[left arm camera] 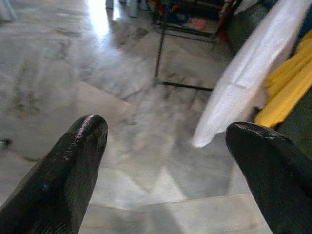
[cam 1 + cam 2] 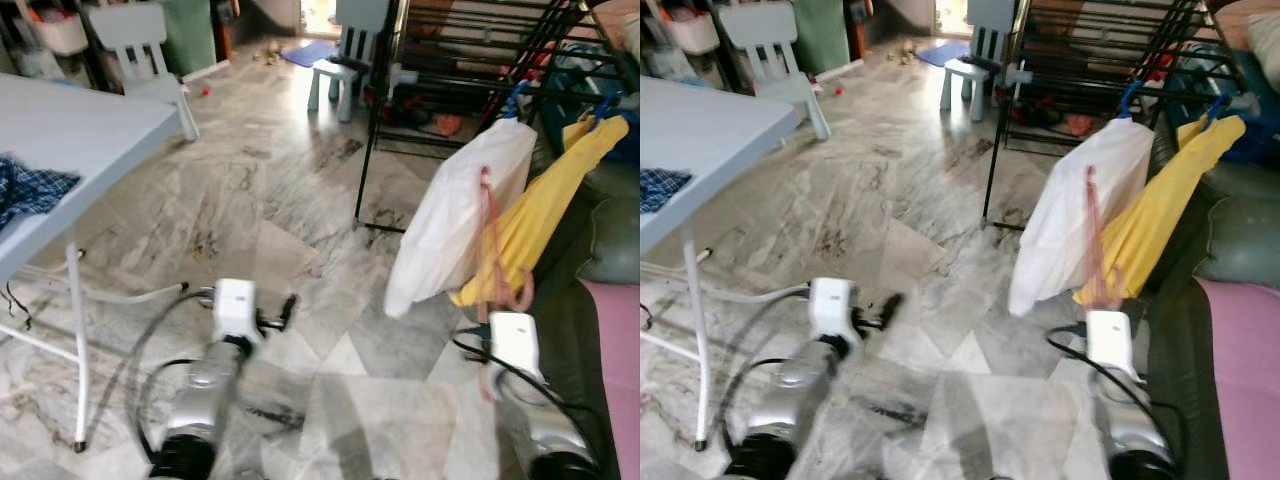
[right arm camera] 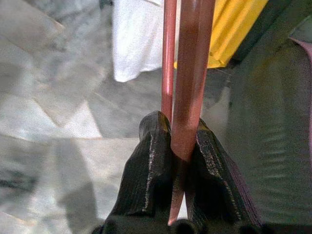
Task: Hang hanger
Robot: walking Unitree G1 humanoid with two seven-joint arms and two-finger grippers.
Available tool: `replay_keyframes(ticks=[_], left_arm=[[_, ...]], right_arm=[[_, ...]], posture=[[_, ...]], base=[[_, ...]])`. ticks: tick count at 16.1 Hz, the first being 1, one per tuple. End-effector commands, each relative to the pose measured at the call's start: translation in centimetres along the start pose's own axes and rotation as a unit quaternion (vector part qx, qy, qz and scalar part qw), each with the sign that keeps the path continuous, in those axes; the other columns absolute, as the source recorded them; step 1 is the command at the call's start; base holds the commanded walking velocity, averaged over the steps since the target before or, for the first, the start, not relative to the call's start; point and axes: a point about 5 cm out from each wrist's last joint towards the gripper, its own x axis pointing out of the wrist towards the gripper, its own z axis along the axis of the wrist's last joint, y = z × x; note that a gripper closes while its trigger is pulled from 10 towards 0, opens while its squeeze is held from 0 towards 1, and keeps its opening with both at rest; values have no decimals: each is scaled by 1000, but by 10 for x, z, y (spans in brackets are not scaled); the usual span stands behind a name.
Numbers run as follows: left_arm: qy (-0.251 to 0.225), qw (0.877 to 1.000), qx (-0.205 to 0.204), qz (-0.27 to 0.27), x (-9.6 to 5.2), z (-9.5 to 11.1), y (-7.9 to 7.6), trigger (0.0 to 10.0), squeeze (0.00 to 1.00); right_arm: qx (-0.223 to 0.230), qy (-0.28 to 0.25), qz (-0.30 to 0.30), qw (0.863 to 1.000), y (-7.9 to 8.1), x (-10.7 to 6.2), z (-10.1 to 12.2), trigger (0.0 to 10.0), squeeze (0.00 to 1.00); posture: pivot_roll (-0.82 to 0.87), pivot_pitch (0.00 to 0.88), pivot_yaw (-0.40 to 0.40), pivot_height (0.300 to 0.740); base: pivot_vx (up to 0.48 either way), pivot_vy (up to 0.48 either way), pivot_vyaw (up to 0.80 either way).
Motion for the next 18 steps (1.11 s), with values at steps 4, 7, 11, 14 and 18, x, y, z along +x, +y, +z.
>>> replay_keyframes(ticks=[4,7,11,14,18], left_arm=[[-8,1000,5,-14,4,2,-10,10000,0],[-9,1000,12,-6,4,3,-4,10000,0],[-10,1000,26,4,6,4,3,10000,0],[4,998,59,30,4,4,22,10000,0],[65,980,92,162,-13,-12,76,10000,0]], right_arm=[[1,2,-19,1000,-12,1,-3,10000,0],[4,1,-19,1000,-11,2,-3,10000,0],[15,-5,-16,1000,-6,8,3,10000,0],[54,-30,-1,998,1,12,18,10000,0],[53,-12,116,992,39,15,13,10000,0]], posture=[[-78,64,-16,740],[-66,59,-10,740],[-55,43,6,740],[-58,47,37,740],[4,53,12,740]], base=[[0,120,0],[0,0,0],[0,0,0],[0,0,0],[0,0,0]])
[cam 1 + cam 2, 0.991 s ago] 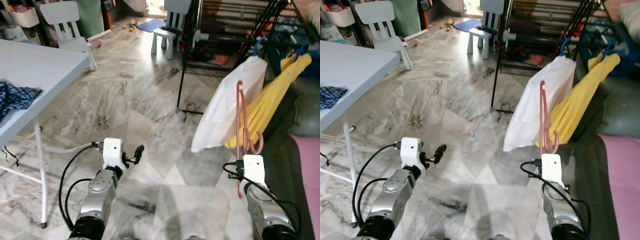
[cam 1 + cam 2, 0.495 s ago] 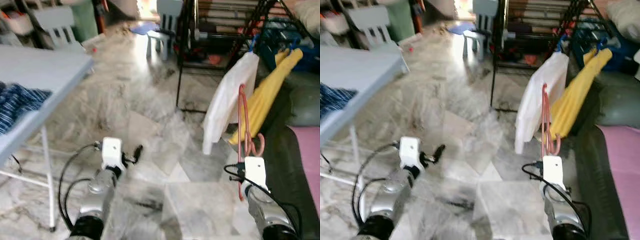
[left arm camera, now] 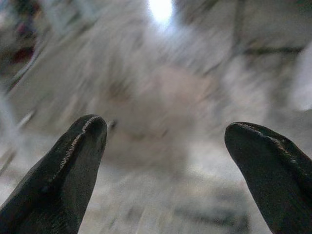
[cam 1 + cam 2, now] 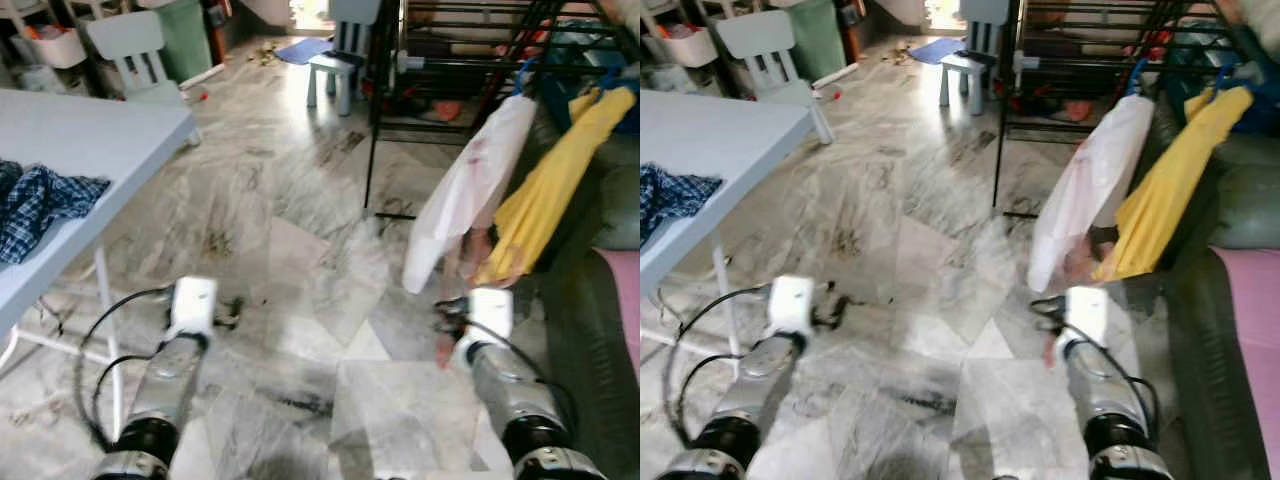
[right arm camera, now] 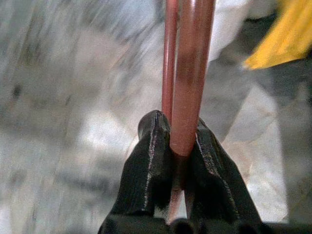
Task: Hang hanger
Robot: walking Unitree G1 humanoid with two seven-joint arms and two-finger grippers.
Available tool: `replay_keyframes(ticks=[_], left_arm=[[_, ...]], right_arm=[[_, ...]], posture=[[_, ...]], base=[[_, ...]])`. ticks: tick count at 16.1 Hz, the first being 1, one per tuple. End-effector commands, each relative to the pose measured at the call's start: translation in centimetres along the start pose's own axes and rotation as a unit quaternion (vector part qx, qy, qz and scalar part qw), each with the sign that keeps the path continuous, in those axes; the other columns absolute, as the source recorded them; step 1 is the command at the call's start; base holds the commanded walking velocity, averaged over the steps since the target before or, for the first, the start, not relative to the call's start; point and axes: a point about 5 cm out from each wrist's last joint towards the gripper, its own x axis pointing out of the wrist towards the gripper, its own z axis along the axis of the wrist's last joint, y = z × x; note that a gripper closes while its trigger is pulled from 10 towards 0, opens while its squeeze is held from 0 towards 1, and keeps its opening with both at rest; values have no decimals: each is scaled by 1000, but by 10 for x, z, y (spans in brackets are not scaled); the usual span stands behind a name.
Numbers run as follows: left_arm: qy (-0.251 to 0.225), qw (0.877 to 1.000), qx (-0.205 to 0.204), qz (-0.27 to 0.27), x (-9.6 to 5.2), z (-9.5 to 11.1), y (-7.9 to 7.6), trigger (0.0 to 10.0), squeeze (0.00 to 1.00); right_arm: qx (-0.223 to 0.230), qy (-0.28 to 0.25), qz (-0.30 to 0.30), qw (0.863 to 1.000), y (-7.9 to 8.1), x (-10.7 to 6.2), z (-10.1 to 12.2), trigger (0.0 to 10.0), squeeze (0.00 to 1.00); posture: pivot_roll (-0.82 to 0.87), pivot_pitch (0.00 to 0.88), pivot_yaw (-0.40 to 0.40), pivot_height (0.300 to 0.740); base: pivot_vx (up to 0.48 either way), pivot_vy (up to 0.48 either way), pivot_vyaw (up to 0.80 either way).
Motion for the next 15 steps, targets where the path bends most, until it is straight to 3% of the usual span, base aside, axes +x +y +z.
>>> replay_keyframes(ticks=[1,3,5,6,8,9,12,14,15], left_arm=[[37,999,-6,29,-4,-15,15,10000,0],[95,995,-19,33,-12,-40,26,10000,0],[158,987,3,20,-24,-65,28,10000,0],[190,981,-19,22,-31,-77,32,10000,0],[211,977,0,20,-36,-85,35,10000,0],[256,967,7,6,-49,-105,34,10000,0],[290,957,12,-4,-60,-120,29,10000,0],[299,954,17,3,-64,-125,28,10000,0],[311,950,2,14,-67,-129,27,10000,0]], right_arm=[[-29,22,11,999,4,0,-11,10000,0],[-58,64,-17,996,-4,-5,-36,10000,0],[-43,99,-41,993,-16,-14,-59,10000,0],[-16,131,-59,990,-23,-21,-76,10000,0],[-22,140,-60,988,-25,-25,-85,10000,0],[-28,168,-60,983,-26,-35,-106,10000,0],[-7,216,-59,975,-27,-50,-133,10000,0],[-2,221,-54,974,-28,-52,-136,10000,0],[-24,215,-58,975,-31,-49,-130,10000,0]], posture=[[7,58,12,740],[3,72,6,740],[9,97,-12,740],[-13,104,-13,740],[-29,108,-3,740],[-35,116,7,740],[-41,118,23,740],[-31,104,25,740],[-29,86,20,740]], base=[[0,0,0],[0,0,0],[0,0,0],[0,0,0],[0,0,0],[0,0,0],[0,0,0],[0,0,0],[0,0,0]])
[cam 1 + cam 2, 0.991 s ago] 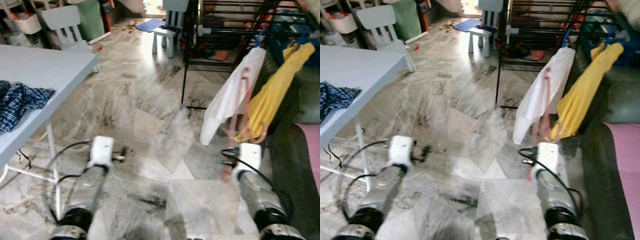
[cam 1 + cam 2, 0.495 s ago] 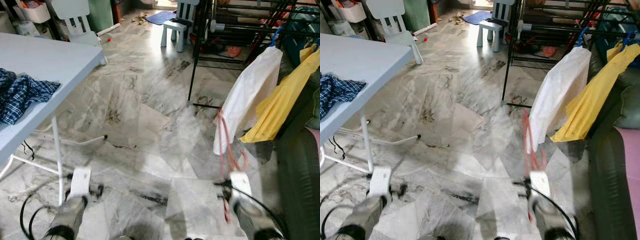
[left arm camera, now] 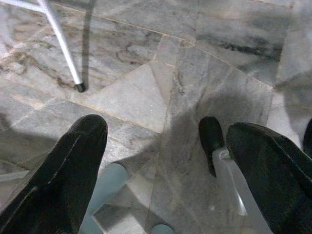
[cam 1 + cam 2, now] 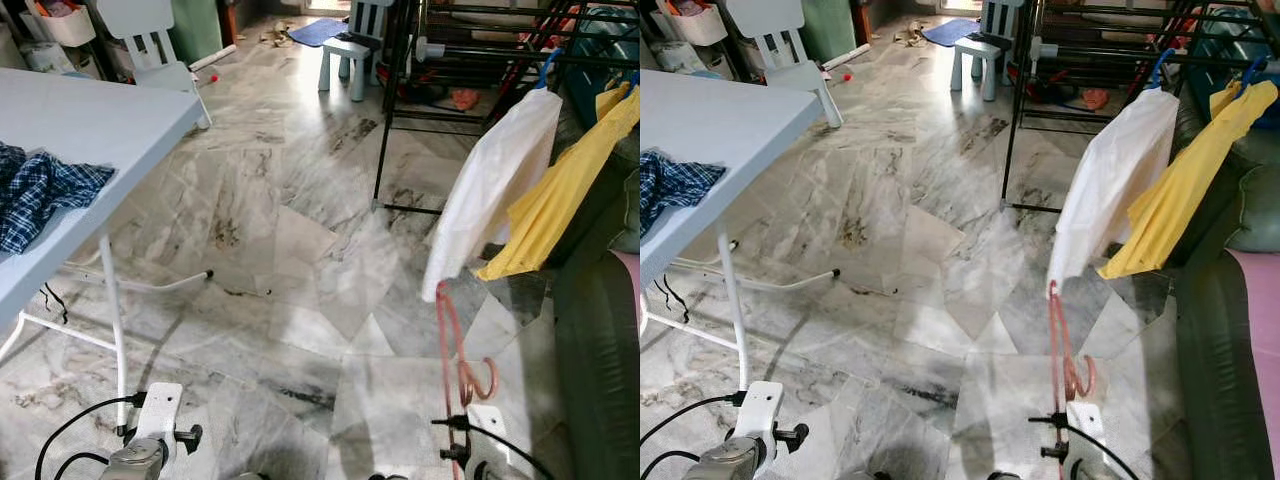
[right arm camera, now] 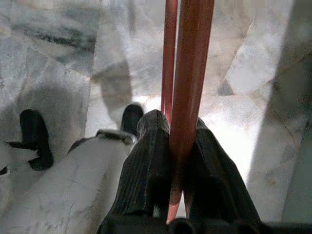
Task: Hang hanger
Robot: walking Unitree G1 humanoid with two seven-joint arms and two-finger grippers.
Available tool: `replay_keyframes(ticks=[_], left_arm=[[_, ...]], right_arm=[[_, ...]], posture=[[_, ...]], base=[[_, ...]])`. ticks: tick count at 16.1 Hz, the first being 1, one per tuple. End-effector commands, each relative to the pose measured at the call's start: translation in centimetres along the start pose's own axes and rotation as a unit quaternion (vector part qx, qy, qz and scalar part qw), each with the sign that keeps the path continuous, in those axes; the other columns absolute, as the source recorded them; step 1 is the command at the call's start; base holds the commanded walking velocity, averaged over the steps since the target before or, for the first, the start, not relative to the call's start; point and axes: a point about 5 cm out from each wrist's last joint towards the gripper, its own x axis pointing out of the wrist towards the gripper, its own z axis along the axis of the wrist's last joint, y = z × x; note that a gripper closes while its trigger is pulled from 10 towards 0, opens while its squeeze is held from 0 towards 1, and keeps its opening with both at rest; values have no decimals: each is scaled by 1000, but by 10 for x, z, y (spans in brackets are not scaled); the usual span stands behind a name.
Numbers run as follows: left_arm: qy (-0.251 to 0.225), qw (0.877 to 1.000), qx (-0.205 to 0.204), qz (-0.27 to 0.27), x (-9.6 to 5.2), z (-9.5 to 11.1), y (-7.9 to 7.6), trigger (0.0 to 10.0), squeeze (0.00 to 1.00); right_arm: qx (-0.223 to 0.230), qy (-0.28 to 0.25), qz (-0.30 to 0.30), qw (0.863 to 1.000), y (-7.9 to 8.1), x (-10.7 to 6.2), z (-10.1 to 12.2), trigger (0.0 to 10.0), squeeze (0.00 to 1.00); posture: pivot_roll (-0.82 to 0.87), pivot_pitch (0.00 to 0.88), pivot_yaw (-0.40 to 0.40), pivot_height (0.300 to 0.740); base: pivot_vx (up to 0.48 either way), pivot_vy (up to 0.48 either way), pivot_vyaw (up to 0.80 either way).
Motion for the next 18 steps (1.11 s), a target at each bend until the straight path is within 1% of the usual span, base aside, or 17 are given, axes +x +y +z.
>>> replay_keyframes(ticks=[1,3,5,6,8,12,14,16,18], left_arm=[[15,1000,-13,1,-1,-8,-1,10000,0],[15,1000,-17,-10,1,-3,-8,10000,0],[17,1000,-15,-16,2,1,-11,10000,0],[15,999,-20,-22,3,4,-16,10000,0],[7,1000,-7,-26,4,11,-20,10000,0],[11,1000,12,-15,4,12,-19,10000,0],[12,1000,17,-7,4,11,-19,10000,0],[15,1000,17,0,3,7,-18,10000,0],[15,1000,5,9,3,4,-14,10000,0]], right_arm=[[-11,-12,-9,1000,-4,0,9,10000,0],[-11,-22,-6,1000,-4,1,19,10000,0],[-21,-22,-4,1000,-1,2,23,10000,0],[-26,-21,-1,999,2,2,24,10000,0],[-24,-22,0,999,5,3,27,10000,0],[18,-12,-11,1000,2,3,20,10000,0],[23,-8,-14,1000,0,2,16,10000,0],[23,-6,-17,1000,-2,2,14,10000,0],[25,-6,-18,1000,-1,2,15,10000,0]], posture=[[-28,79,17,740],[-24,68,10,740],[-19,58,3,740],[-15,54,3,740],[-17,50,9,740],[-22,54,29,740],[-15,59,40,740],[-5,59,42,740],[7,57,35,740]], base=[[0,0,0],[0,0,0],[0,0,0],[0,0,0],[0,0,0],[0,0,0],[0,0,0],[0,0,0],[0,0,0]])
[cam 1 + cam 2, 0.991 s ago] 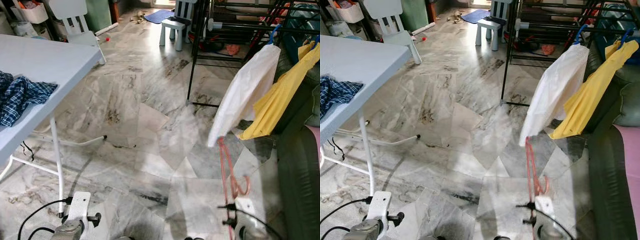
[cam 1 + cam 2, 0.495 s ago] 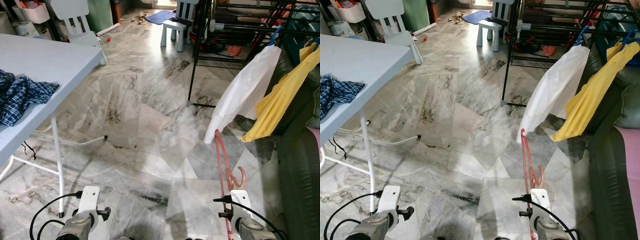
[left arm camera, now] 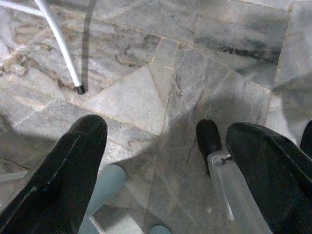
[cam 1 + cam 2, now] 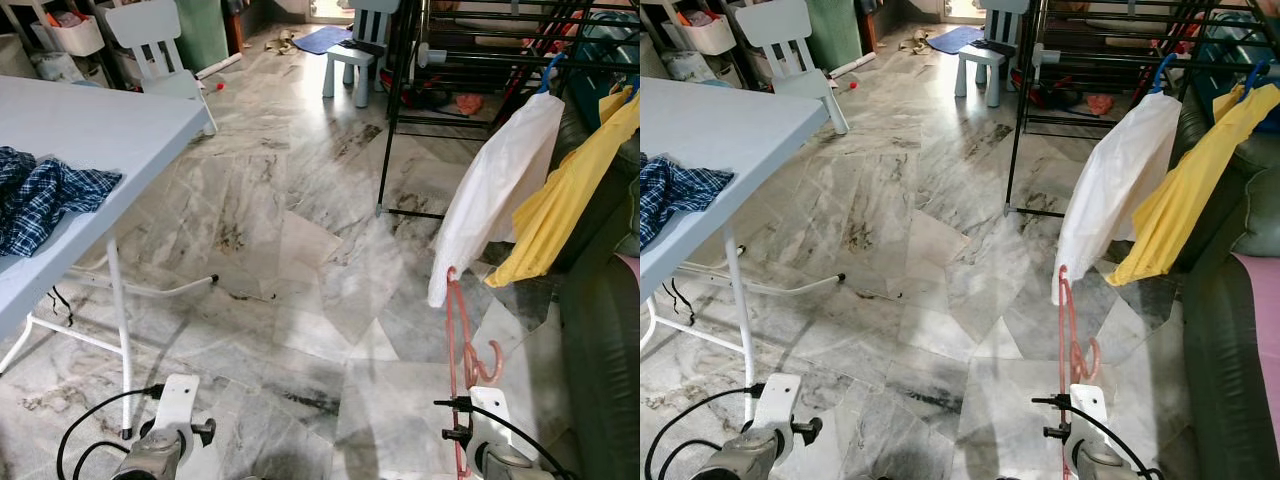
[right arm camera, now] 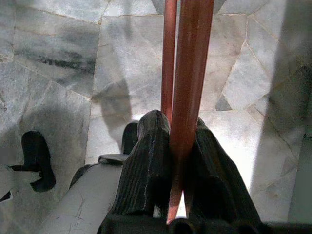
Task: Hang hanger
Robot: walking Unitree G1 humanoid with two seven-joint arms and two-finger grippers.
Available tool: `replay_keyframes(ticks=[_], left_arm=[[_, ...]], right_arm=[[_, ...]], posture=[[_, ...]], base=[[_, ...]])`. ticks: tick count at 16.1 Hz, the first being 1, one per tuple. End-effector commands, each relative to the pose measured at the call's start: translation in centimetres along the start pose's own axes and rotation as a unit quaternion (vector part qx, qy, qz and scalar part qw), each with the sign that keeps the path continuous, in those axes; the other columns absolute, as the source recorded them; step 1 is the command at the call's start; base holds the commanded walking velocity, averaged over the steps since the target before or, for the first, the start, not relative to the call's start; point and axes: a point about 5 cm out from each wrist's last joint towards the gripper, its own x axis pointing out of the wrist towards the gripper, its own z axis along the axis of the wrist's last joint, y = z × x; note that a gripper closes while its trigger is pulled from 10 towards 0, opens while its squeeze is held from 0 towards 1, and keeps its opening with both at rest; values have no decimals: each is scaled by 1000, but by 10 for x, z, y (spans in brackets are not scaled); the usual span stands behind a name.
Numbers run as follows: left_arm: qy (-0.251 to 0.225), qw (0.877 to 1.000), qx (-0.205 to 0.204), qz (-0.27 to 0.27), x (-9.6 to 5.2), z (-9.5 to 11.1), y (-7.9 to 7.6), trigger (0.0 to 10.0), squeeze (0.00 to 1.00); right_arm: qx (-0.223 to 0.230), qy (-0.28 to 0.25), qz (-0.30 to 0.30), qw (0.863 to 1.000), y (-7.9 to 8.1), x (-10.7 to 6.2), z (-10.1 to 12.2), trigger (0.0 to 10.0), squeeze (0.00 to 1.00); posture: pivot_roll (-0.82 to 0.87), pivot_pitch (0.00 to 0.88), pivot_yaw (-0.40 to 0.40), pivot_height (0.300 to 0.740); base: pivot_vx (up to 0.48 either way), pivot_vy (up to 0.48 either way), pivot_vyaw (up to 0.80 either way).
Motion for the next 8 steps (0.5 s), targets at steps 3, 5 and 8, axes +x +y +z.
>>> replay_keyframes(ticks=[3,5,8], left_arm=[[5,1000,-21,16,-2,-5,13,10000,0],[1,999,-39,15,-1,-1,14,10000,0],[-7,999,-39,11,0,7,11,10000,0]], right_arm=[[-5,2,-1,1000,2,1,3,10000,0],[-7,-1,1,1000,4,1,7,10000,0],[-3,-4,2,1000,5,1,9,10000,0]], posture=[[17,52,24,740],[17,47,21,740],[17,40,25,740]], base=[[0,0,0],[0,0,0],[0,0,0]])
